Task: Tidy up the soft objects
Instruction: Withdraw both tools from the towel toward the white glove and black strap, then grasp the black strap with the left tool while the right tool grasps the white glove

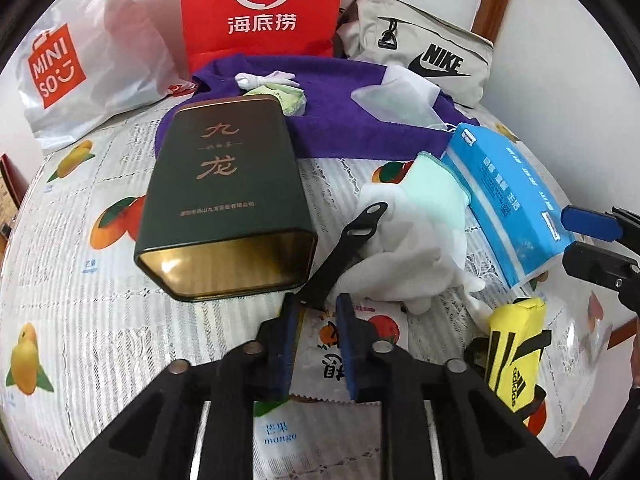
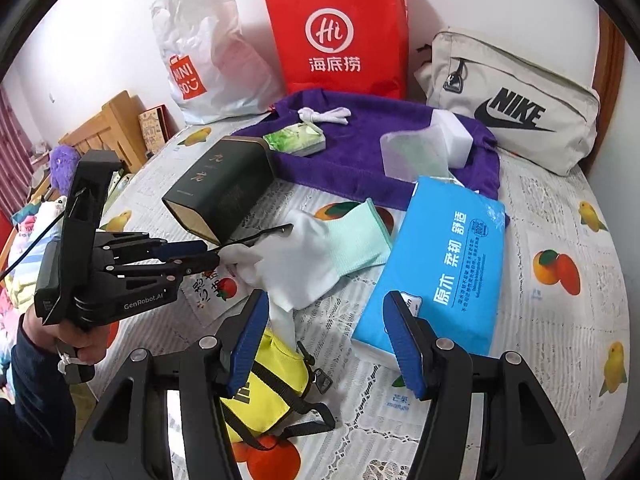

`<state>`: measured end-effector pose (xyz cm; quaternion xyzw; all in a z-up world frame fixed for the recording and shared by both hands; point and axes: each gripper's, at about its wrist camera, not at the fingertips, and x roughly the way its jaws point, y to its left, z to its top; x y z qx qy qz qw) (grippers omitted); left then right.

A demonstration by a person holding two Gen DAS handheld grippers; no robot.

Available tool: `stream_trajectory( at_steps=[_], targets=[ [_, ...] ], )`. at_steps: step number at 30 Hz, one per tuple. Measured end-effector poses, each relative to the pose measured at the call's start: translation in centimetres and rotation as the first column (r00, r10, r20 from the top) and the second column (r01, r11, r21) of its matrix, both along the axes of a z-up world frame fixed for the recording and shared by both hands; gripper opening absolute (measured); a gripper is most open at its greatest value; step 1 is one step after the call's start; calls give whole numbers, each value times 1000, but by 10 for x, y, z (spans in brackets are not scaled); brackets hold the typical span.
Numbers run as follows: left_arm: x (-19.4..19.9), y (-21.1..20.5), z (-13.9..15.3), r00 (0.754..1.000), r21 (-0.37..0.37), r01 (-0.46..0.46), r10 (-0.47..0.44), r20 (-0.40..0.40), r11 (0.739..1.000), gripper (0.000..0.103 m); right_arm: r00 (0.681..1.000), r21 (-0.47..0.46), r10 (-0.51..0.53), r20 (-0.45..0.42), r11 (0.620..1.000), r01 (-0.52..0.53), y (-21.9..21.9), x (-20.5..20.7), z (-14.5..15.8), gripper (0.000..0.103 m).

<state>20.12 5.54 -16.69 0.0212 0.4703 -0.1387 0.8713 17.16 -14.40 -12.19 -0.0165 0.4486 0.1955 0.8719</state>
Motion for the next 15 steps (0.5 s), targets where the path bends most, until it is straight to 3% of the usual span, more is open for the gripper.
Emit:
stream_trajectory(
  at_steps=[6,8,15],
  targets=[
    [5,-2,-2,1000,28,20,-21,22,999,15,1000,-12,9,-19,1000,-9,5,3,-7,60],
    [5,1,1,1000,23,18,-19,21,1000,6,1000,-12,10,-18,1000,-10,6,3,-7,60],
    [-7,14,11,1000,-10,9,-9,25,1000,5,1000,-8,22,-14,1000,-22,11,4,-5,60]
  ],
)
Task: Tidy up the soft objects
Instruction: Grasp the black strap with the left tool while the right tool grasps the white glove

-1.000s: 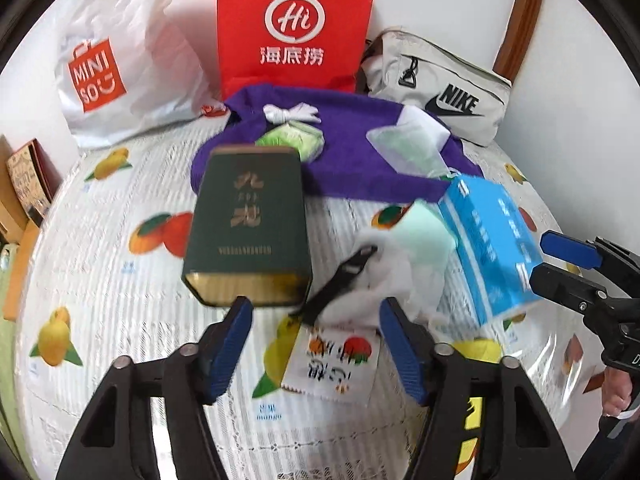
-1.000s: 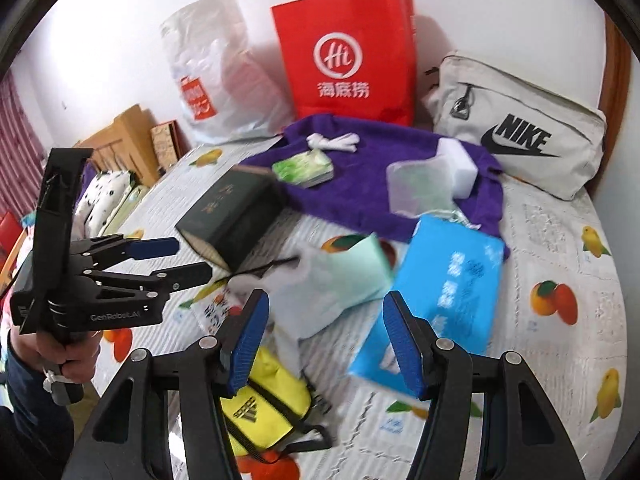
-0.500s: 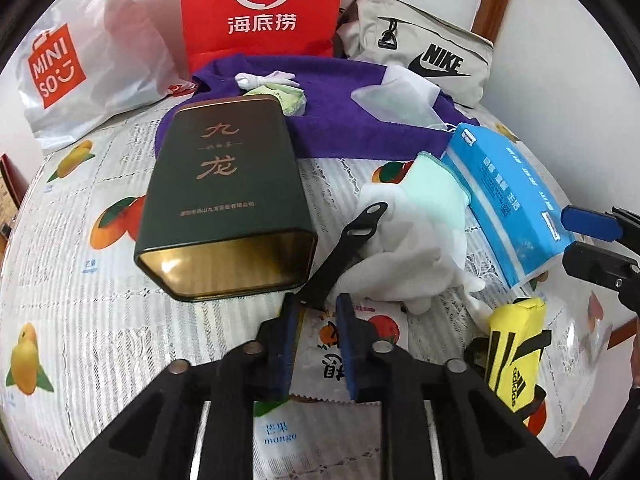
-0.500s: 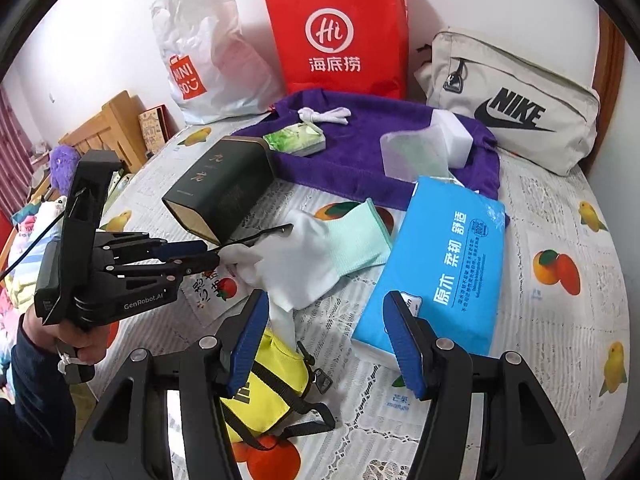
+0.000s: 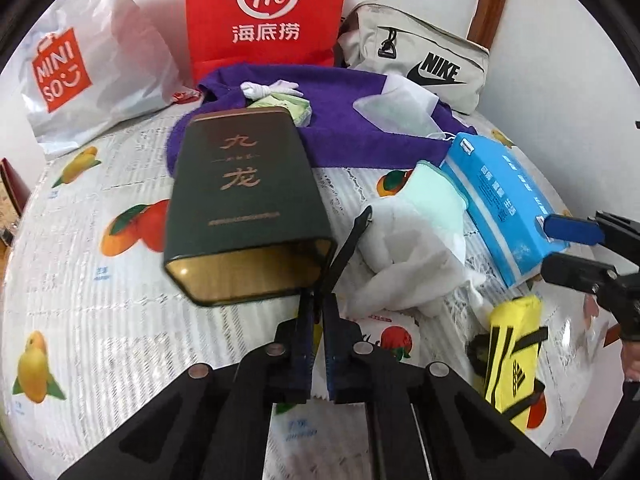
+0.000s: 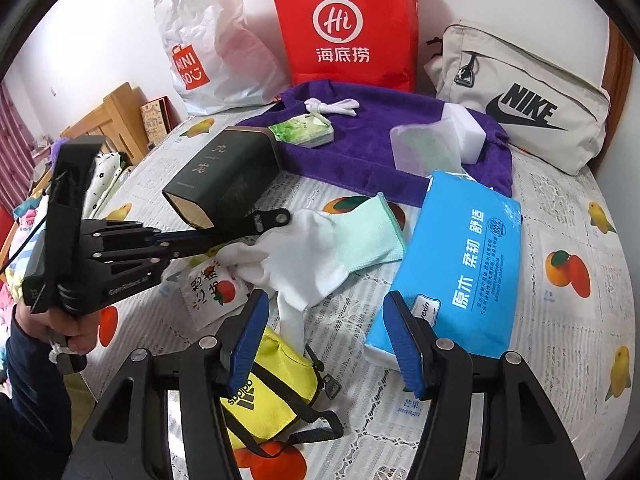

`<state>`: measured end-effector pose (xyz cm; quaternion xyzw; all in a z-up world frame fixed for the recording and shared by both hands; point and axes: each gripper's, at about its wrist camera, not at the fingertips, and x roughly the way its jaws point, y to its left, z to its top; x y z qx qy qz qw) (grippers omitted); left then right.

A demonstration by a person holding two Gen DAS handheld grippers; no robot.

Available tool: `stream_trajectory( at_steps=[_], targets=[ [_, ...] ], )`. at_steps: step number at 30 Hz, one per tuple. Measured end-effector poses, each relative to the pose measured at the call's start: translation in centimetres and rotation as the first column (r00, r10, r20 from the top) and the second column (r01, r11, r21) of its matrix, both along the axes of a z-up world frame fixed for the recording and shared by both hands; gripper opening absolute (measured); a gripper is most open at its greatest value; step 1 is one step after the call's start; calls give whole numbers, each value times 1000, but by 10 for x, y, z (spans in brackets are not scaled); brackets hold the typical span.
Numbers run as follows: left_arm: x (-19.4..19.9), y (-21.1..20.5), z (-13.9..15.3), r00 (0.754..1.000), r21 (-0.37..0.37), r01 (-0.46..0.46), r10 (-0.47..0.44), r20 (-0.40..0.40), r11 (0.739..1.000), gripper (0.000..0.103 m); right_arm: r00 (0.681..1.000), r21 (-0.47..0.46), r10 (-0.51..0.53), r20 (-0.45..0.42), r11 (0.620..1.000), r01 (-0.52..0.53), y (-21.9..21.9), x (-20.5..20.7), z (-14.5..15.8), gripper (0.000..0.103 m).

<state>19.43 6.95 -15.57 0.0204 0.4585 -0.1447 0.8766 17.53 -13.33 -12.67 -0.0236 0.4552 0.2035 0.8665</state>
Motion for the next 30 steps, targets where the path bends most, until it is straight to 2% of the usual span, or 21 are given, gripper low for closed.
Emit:
stream_trajectory(
  at_steps=[4,8,12,16,19,21,24,30],
  targets=[
    [-6,2,2,1000,-38,13,-13,-12,999,5,1000,3,9,-10,1000,-9,2,2,-3,60],
    [0,-2,-6,1000,-12,11,-11,-29,1000,6,1000,0,11,-21,1000,-11,2,3,-6,60],
    [2,-3,-6,999,-18,25,-25,-25,1000,6,1000,-2,5,-21,1000,-5,2,5,-6,60],
    [11,-9,-8,999,7,43,-42,-25,999,13,1000,-1,4,-26,1000,-4,3,8,-7,60],
    [17,-14,-14,998,10,46,-46,-47,999,14,1000,-7,9,-27,1000,-10,5,9,-8,60],
    [19,-15,-18,997,-3,53,-53,-58,999,13,1000,-8,11,-29,1000,-11,7,10,-8,60],
    [18,-14,-18,997,-32,55,-57,-58,998,5,999,-5,19,-30,1000,-19,11,12,-8,60],
    [5,2,-1,999,-61,30,-32,-26,998,5,997,-26,77,-32,997,-78,35,25,-15,60]
  ],
)
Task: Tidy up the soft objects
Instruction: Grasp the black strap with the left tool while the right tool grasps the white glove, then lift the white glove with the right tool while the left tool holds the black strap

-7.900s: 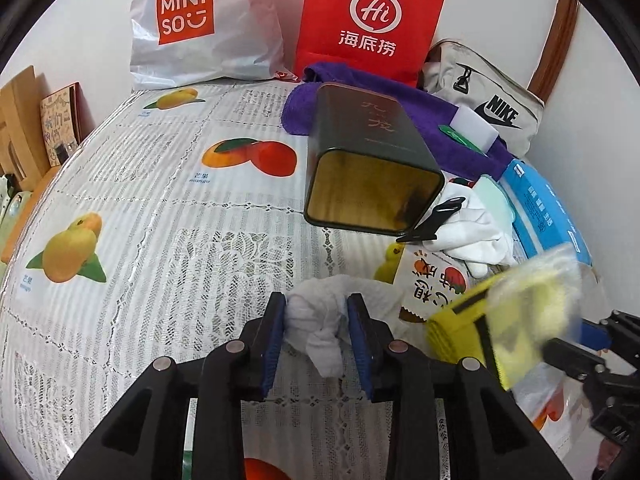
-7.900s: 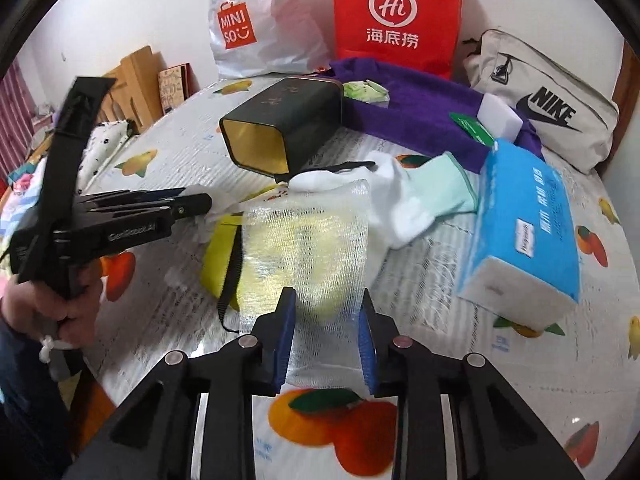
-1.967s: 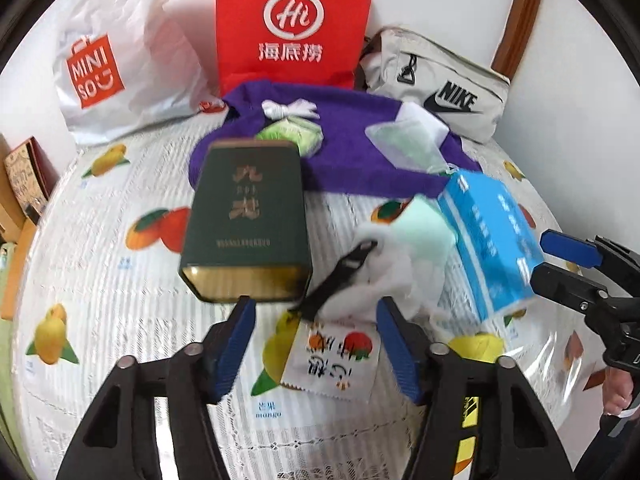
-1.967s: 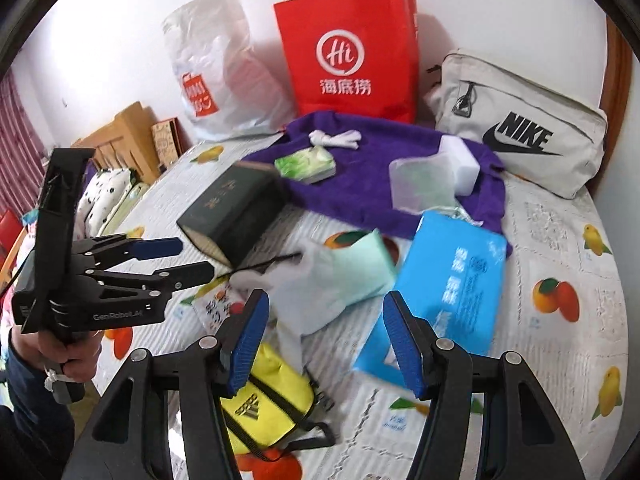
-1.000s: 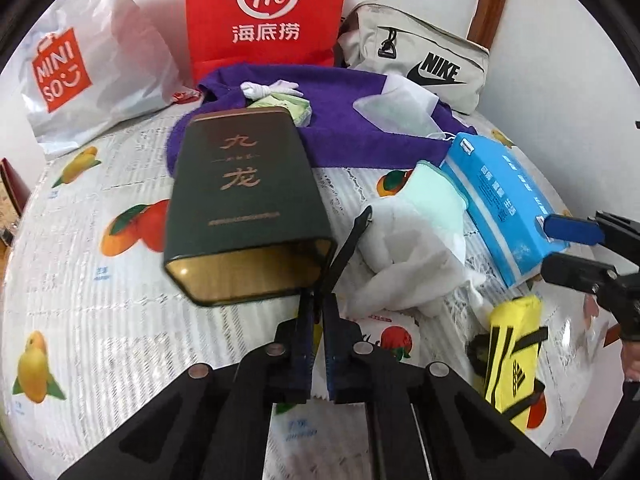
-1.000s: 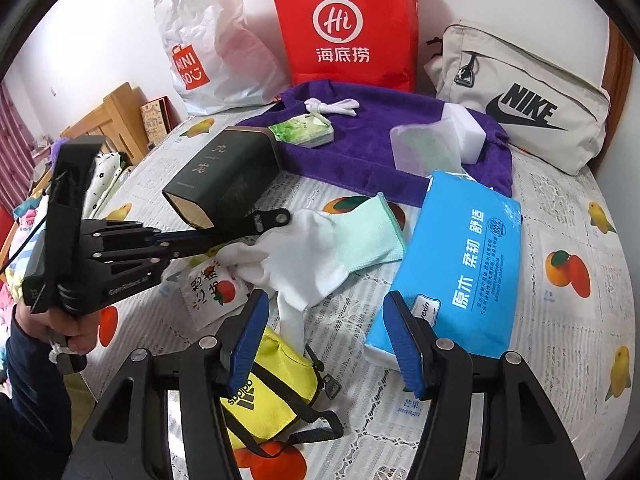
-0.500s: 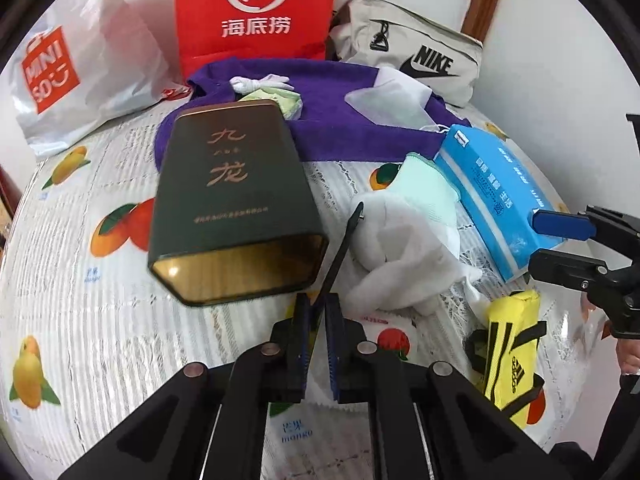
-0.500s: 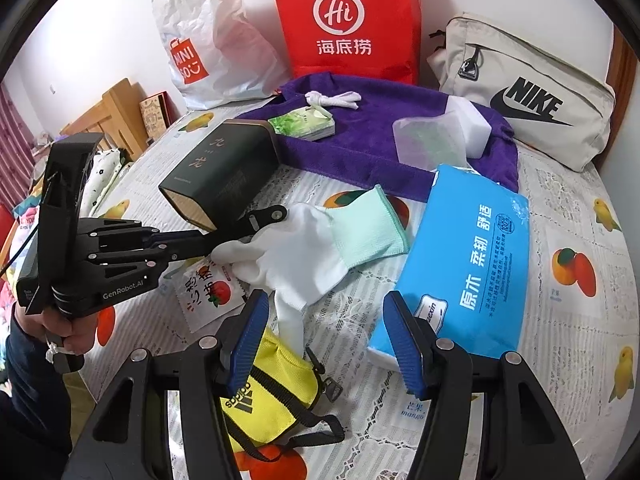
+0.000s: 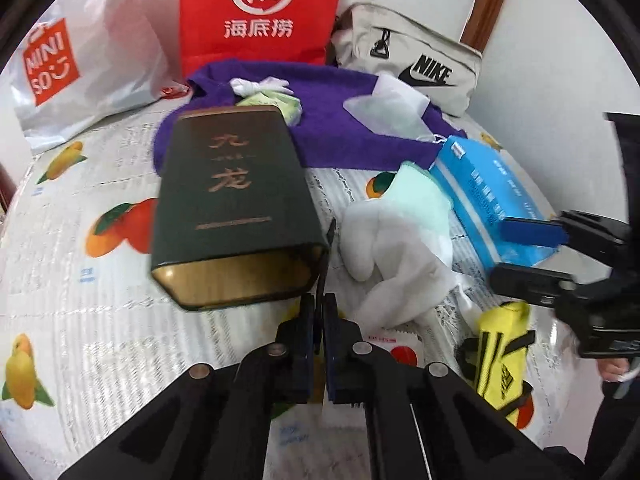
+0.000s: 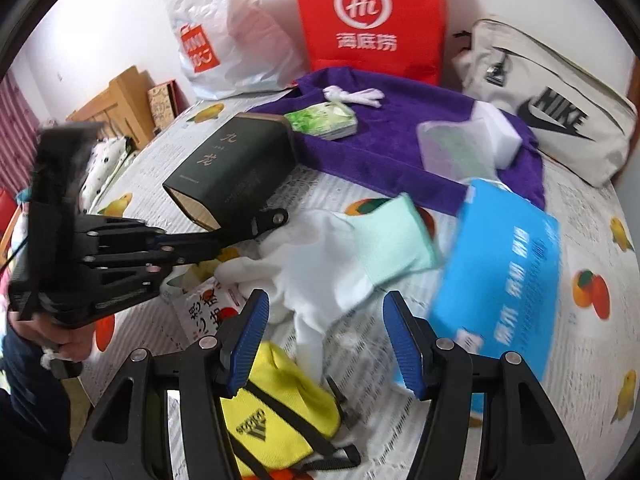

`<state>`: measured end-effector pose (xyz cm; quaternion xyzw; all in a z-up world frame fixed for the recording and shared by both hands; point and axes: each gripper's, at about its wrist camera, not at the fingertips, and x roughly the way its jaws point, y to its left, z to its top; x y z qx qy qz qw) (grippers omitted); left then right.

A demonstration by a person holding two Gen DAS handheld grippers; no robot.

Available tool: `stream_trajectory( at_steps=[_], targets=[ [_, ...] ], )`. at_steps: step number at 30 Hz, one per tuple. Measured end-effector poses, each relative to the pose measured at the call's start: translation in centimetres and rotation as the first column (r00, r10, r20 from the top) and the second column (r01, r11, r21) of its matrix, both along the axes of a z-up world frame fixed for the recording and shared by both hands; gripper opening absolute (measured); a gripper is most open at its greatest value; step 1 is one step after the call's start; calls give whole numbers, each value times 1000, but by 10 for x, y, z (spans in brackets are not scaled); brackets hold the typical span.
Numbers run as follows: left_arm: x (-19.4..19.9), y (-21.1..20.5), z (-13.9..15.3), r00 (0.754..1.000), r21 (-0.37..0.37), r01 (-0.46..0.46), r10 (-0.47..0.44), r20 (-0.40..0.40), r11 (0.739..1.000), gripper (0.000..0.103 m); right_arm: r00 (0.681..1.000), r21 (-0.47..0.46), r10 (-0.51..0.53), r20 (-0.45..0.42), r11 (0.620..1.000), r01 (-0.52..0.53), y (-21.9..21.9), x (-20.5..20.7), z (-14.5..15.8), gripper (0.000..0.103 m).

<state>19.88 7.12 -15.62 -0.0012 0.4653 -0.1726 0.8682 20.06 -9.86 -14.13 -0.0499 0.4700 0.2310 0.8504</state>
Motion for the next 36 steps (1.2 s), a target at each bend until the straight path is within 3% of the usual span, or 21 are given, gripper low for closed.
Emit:
stream_trajectory(
  at_steps=[7,16,19,21,25,28,36],
  targets=[
    [-21,18,2,1000,0,-27,27,3,1000,5,998,-10,41,-51,999,-41,31,20,-20,63],
    [-38,40,-12,999,-3,-47,47,-11,999,5,996,-63,1,-92,998,-7,45,38,-44,63],
    [-37,37,-14,999,-13,-31,31,-7,999,5,997,-62,18,-75,998,-22,47,36,-43,38],
    [-33,35,-17,1000,-19,-26,26,-12,999,8,996,-52,38,-78,998,-42,49,35,-42,12],
    [-26,31,-20,1000,-25,-26,26,-3,999,13,998,-51,39,-47,998,-41,48,30,-33,9],
    [-22,32,-20,1000,-49,-22,21,-9,999,7,999,-12,30,-24,999,-31,39,24,-19,9],
    [-33,35,-7,999,-45,-48,49,19,998,6,999,79,-28,27,996,26,6,6,20,9]
  ],
)
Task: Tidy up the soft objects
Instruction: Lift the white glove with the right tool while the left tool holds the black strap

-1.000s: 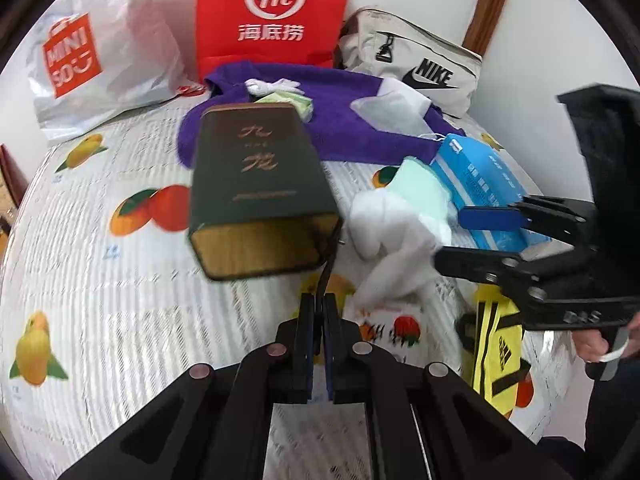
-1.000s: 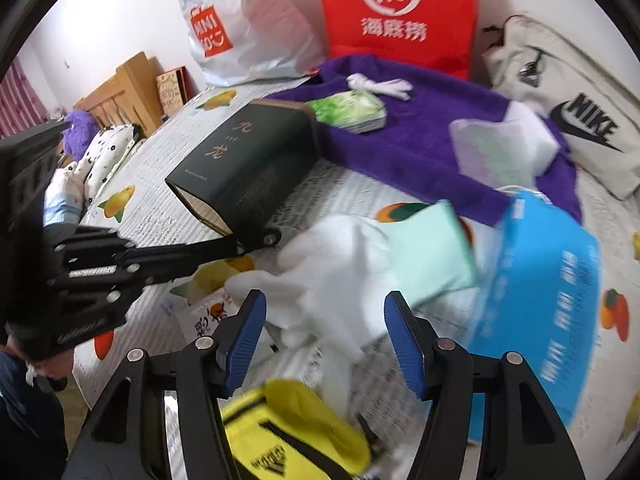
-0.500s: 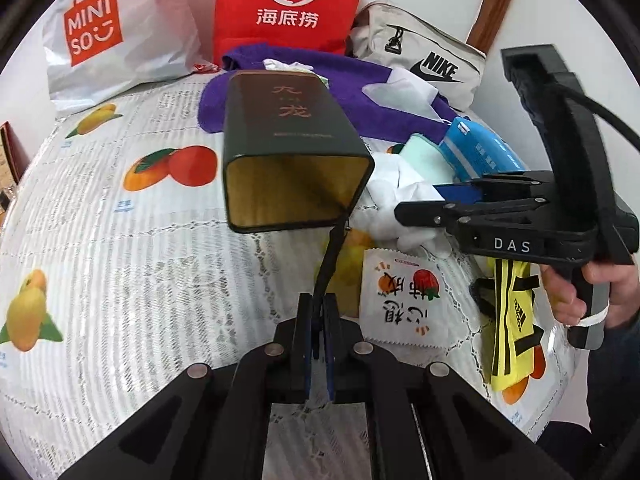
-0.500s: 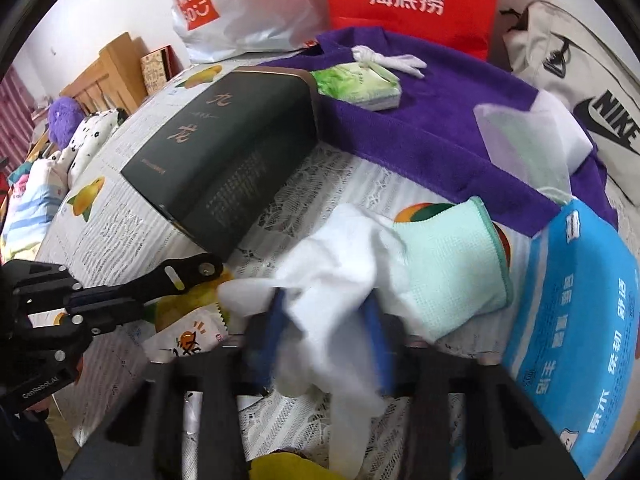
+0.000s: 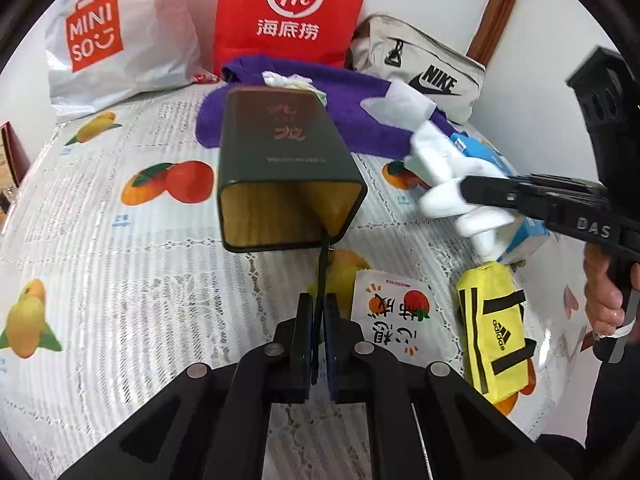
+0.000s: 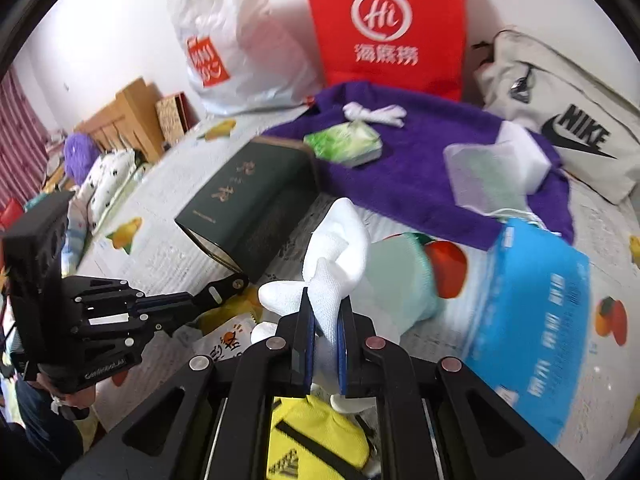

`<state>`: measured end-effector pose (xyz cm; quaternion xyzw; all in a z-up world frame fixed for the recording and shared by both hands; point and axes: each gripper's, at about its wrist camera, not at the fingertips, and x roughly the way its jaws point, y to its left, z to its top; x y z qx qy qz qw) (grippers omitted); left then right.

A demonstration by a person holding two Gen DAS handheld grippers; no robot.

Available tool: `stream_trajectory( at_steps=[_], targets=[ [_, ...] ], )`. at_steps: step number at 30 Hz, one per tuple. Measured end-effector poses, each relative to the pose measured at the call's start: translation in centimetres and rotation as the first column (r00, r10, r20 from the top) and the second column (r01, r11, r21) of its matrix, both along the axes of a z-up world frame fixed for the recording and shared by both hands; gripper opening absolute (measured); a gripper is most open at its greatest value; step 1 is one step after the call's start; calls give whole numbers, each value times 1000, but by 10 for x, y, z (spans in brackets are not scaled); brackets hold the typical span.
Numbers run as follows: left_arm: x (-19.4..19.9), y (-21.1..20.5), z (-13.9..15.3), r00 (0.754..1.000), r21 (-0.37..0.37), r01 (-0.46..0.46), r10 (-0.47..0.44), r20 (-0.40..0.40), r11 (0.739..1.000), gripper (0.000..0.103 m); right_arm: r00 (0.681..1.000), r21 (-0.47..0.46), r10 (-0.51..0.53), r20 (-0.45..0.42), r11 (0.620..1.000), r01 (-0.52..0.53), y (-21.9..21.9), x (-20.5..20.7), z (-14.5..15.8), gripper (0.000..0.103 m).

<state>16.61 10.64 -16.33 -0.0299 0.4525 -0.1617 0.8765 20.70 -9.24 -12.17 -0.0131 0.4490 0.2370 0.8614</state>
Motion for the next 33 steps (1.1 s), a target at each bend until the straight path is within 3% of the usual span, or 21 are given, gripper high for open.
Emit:
stream_trajectory(
  at_steps=[10,14,16,18,20,21,27,30,33],
  targets=[
    [-16,1,15,999,3,-27,27,23,1000,6,998,92,-33,53,995,28,-40,-44,28,9],
    [-12,-3,6,999,50,-42,42,8,998,6,997,95,-44,70,995,37,-55,-64,37,9],
    [-13,-3,7,998,73,-51,48,43,996,8,996,93,-37,80,995,29,-62,-80,41,9],
    [-13,-6,8,998,100,-41,36,50,994,25,996,89,-35,81,996,28,-68,-93,42,9],
    [-13,-10,8,997,136,-31,22,69,990,56,997,82,-34,68,996,29,-75,-106,38,9],
    [-13,-13,7,997,153,-20,9,74,988,59,997,78,-37,61,996,32,-77,-110,36,9],
    [-4,-18,-16,999,225,-6,-2,33,974,55,997,61,-76,-6,995,77,-94,-126,11,9],
    [-5,-17,-14,999,213,18,-28,42,977,22,994,61,-103,-33,993,105,-102,-126,2,9],
    [-5,-17,-12,999,218,37,-43,25,975,22,992,61,-118,-43,991,120,-108,-124,-2,9]
  ],
)
